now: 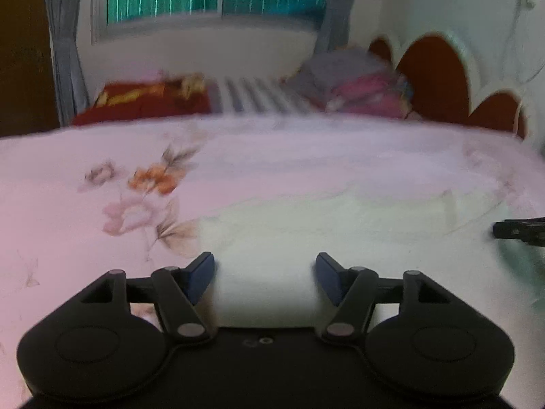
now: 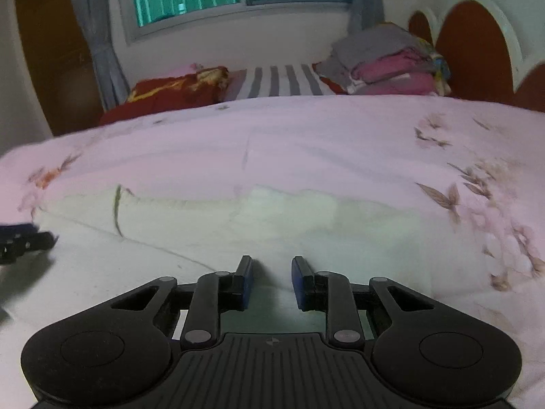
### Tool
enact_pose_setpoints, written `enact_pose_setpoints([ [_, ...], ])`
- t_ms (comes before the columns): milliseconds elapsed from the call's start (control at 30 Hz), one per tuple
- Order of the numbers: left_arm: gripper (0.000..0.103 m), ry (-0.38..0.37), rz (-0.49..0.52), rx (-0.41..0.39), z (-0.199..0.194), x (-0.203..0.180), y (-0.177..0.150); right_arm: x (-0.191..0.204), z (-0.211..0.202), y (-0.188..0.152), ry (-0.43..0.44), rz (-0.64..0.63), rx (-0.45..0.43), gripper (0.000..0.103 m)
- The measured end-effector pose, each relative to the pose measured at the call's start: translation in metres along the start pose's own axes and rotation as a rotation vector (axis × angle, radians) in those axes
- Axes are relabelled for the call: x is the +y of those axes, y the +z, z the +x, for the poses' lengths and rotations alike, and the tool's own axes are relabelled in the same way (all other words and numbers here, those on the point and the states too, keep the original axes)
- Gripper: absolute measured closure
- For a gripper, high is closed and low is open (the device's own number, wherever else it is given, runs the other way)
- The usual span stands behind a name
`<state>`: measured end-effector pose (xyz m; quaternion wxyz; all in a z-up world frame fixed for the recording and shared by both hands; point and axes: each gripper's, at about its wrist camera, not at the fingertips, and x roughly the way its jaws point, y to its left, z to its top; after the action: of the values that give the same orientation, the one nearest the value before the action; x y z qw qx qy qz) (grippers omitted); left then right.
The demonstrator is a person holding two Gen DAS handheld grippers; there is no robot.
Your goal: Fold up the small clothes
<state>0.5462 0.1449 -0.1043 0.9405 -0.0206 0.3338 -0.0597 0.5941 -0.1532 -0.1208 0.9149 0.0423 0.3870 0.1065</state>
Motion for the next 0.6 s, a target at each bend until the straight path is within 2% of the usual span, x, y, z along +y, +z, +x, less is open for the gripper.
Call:
enact_pose_setpoints([
  [33,0.030,-0.035,-0.007,-0.021,-0.009,-0.014,-0.003,0.002,-0.010,0.001,-0.018,-0.008,-0.028,0.078],
  [100,0.028,-0.038,0.041,-0.033,-0.015,-0.046,-0.009,0.013,-0.026,0.001,0.053,-0.013,-0.064,0.078],
  [200,0.030,-0.075,0.091,0.009,-0.011,-0.081,-0.022,0.045,-0.027,-0.010,0.157,-0.062,-0.030,0.078],
  [267,0.031,-0.071,0.115,0.026,-0.011,-0.083,-0.031,0.061,-0.024,-0.023,0.202,-0.120,0.016,0.078],
  [367,0.029,0.003,0.110,0.053,-0.013,-0.053,-0.045,0.051,-0.029,-0.039,0.156,-0.167,0.012,0.078],
  [467,0.029,0.021,0.046,0.055,-0.024,-0.020,-0.052,-0.005,-0.043,-0.048,-0.003,-0.040,-0.007,0.078],
  [500,0.031,0.019,0.037,0.056,-0.026,-0.018,-0.051,-0.024,-0.046,-0.051,-0.055,0.001,-0.006,0.079],
  [533,0.038,0.030,0.034,0.049,-0.029,-0.021,-0.048,-0.033,-0.049,-0.052,-0.058,0.026,-0.009,0.079],
  [600,0.039,0.011,0.035,0.011,-0.037,-0.033,-0.042,-0.032,-0.054,-0.049,-0.073,0.015,-0.009,0.080],
])
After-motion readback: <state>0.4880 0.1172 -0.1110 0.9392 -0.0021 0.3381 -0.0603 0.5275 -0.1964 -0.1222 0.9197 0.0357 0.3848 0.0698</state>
